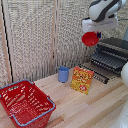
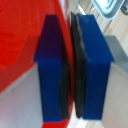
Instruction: Extend the gripper towards the oven tray handle. Grasp the handle and carefully pull the tray out of the oven. Move the gripper above the red bowl. Grab the red bowl gently. Lift the bowl and place it onto the oven tray.
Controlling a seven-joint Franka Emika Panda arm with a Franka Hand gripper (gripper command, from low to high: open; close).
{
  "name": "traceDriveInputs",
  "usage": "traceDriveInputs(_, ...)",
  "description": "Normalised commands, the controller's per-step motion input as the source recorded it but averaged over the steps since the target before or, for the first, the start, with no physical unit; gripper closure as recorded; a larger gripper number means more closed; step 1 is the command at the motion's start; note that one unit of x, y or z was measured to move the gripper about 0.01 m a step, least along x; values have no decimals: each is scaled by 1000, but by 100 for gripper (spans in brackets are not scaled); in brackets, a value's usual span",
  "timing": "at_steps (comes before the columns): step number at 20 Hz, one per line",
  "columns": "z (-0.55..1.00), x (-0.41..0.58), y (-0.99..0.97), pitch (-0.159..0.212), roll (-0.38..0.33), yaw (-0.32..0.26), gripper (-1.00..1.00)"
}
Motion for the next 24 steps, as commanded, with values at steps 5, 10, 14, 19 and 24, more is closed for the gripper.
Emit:
traceDriveInputs(5,-87,0,-965,-4,60,-40,100)
traceDriveInputs(10,-129,0,-723,0,5,-176,100)
traceDriveInputs(14,-182,4,-505,-5,3,-257,100)
traceDriveInputs(19,-230,83,-482,29,3,-250,100)
traceDriveInputs(24,-281,23,-253,33,16,-86,100)
